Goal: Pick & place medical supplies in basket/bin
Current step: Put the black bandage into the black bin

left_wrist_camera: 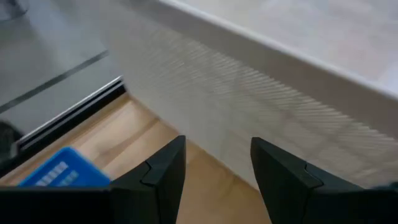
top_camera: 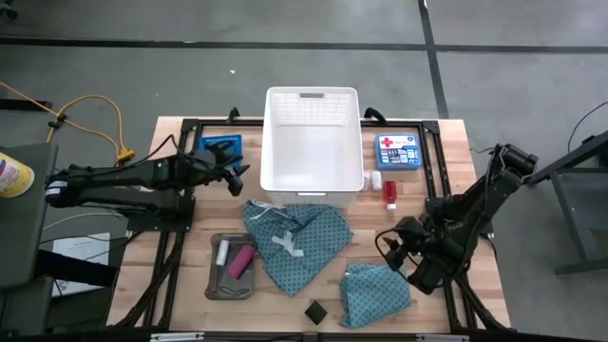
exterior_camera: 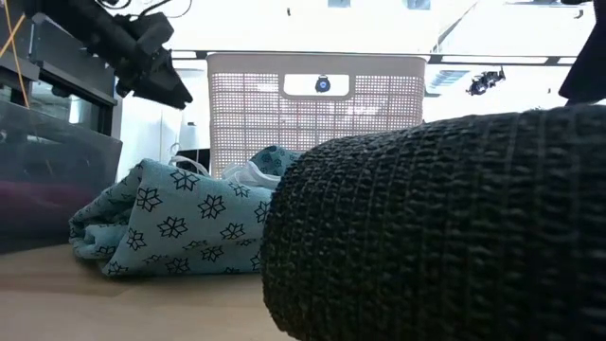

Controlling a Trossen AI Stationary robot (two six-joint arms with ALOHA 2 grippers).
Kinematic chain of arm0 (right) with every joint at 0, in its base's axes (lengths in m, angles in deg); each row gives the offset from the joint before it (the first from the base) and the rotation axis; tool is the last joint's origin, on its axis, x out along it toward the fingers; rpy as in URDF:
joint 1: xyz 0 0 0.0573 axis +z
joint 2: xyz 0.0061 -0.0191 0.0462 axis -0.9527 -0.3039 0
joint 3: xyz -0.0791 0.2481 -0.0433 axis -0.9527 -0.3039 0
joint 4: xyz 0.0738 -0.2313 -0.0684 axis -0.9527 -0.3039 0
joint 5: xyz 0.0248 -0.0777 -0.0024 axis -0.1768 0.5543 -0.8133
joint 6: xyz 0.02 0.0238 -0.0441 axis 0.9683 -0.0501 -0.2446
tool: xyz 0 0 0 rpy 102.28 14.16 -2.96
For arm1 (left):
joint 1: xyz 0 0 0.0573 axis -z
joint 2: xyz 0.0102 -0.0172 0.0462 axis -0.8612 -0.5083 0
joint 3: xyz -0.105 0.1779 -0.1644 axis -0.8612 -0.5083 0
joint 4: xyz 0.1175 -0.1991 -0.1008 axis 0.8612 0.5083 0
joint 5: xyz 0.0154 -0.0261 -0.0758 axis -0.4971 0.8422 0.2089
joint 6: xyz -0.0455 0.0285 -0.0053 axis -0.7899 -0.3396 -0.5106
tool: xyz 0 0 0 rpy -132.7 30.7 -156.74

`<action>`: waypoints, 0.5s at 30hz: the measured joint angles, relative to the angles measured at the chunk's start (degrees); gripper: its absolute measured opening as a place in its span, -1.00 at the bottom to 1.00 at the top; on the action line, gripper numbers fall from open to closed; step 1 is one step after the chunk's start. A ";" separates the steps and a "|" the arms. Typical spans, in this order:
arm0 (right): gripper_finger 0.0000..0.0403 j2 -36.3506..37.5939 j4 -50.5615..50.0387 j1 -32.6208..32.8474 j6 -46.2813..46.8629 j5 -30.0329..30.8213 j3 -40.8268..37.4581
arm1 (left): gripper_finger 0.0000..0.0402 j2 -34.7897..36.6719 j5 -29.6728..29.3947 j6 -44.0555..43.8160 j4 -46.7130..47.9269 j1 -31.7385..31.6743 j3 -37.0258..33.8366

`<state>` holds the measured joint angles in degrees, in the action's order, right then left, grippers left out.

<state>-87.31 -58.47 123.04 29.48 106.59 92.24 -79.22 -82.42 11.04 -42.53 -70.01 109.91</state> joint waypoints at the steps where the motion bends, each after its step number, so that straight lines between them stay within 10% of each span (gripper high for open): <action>1: -0.08 0.00 0.00 -0.21 0.00 0.02 0.00 | -0.13 0.00 0.79 -0.01 0.55 -0.90 0.00; 15: -0.08 -0.02 0.02 -1.83 -0.04 0.41 0.00 | -0.13 0.00 8.13 0.04 3.30 -5.61 0.00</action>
<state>-87.33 -58.45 121.21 29.44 107.00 92.24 -79.22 -74.30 11.08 -39.22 -75.61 109.91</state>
